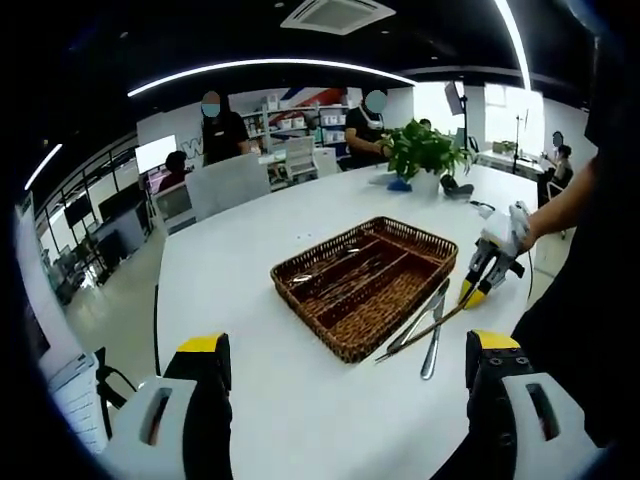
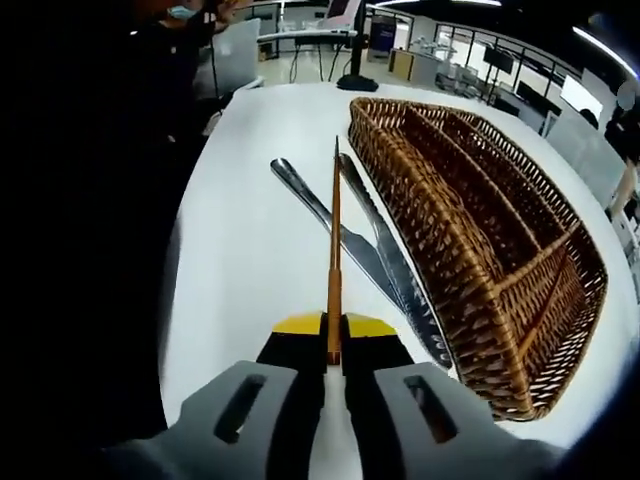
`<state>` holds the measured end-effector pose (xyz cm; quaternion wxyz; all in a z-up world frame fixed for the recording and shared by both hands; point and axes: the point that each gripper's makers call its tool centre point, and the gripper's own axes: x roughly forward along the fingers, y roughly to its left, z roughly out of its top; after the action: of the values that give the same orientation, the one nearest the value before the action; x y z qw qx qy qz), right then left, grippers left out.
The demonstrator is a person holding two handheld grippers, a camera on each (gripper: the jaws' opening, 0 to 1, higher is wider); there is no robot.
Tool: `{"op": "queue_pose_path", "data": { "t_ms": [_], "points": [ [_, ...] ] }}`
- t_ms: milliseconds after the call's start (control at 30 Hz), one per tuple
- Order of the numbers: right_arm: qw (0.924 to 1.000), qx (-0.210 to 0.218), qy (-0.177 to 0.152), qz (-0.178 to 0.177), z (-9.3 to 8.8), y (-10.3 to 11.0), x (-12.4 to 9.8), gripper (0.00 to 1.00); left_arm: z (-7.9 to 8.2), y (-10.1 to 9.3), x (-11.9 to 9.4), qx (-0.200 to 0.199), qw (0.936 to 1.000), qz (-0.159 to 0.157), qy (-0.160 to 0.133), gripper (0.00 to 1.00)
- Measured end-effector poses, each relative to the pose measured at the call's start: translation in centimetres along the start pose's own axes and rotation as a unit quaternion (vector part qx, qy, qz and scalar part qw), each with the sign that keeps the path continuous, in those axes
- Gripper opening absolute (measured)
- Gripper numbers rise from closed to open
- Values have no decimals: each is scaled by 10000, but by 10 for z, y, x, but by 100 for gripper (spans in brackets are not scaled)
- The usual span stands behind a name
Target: Arrange the knives, forks, and spoons in their matching storage slots by inserting each utensil handle-first until every utensil is classified and aligned in the correct compartment
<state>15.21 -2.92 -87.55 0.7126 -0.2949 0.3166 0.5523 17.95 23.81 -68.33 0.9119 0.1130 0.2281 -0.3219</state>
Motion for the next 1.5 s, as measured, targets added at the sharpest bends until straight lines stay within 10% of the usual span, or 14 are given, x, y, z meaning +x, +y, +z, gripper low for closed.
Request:
{"op": "queue_pose_path", "data": {
  "t_ms": [400, 867, 1500],
  "points": [
    [9990, 387, -163, 161, 30, 12, -23, 2, 6, 5, 3, 45, 10000, -5, -77, 100],
    [9924, 916, -428, -707, 70, -24, -65, 2, 12, 4, 14, 74, 9997, -157, -197, 100],
    [9602, 2018, -822, -1750, 92, -72, -117, 2, 27, 2, 24, 156, 9991, -222, -327, 100]
  ]
}}
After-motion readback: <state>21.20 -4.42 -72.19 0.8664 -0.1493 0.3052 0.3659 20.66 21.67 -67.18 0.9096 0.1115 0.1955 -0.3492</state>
